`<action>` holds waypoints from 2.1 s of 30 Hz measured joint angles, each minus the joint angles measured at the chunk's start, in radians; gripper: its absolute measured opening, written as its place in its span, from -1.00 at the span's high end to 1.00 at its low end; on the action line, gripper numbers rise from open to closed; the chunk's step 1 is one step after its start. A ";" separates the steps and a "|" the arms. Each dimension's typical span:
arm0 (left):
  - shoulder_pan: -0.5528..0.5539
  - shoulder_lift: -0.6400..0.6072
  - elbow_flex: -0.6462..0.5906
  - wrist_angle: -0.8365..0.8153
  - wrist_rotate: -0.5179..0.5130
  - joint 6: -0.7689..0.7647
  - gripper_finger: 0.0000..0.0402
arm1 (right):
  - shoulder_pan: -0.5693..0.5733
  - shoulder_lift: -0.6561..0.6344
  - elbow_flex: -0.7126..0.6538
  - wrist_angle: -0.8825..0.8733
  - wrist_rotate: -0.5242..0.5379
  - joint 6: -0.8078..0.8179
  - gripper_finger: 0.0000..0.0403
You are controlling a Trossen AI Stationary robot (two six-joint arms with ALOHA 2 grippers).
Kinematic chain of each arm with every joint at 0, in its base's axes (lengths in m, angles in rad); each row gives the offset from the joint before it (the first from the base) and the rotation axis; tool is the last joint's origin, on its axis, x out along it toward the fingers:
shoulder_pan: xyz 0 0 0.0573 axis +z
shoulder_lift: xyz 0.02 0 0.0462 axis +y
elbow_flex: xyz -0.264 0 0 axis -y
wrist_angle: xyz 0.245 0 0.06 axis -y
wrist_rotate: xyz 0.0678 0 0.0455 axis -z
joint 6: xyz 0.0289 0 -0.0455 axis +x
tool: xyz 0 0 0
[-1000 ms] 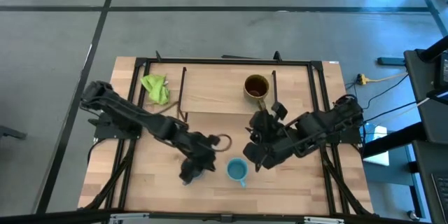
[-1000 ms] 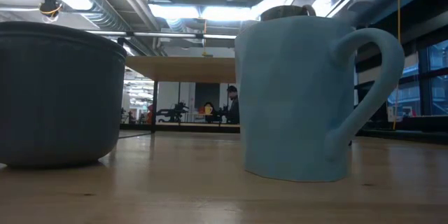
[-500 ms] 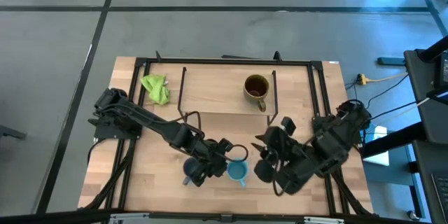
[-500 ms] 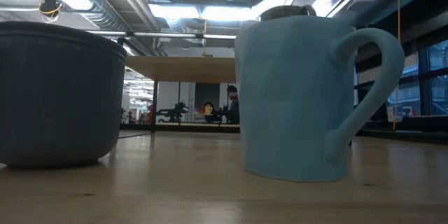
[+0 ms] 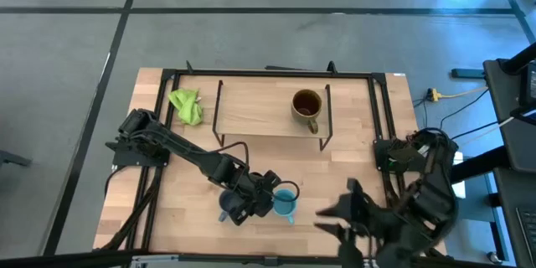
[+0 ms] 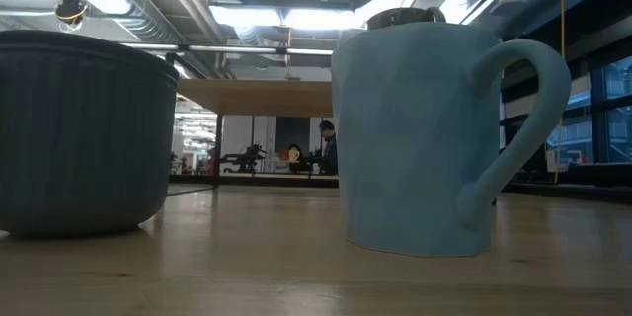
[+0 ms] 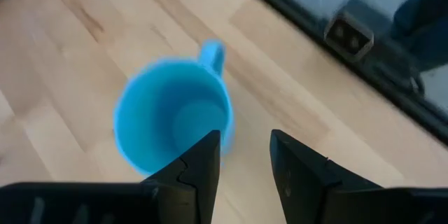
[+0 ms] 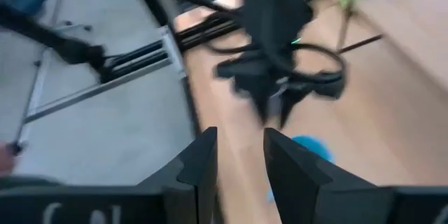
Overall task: Stack small to large cups/mugs on shelf
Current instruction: Put the blue mug on the shelf
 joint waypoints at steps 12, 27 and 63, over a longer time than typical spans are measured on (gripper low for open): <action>0.002 0.040 0.002 0.049 0.011 0.117 0.40 | 0.170 0.004 -0.006 0.020 0.342 0.037 0.41; 0.039 0.075 0.001 0.067 0.008 0.201 0.40 | 0.165 0.062 -0.008 0.021 0.406 0.139 0.41; 0.069 0.139 0.001 0.012 0.026 0.206 0.61 | 0.145 0.068 -0.008 -0.058 0.405 0.173 0.41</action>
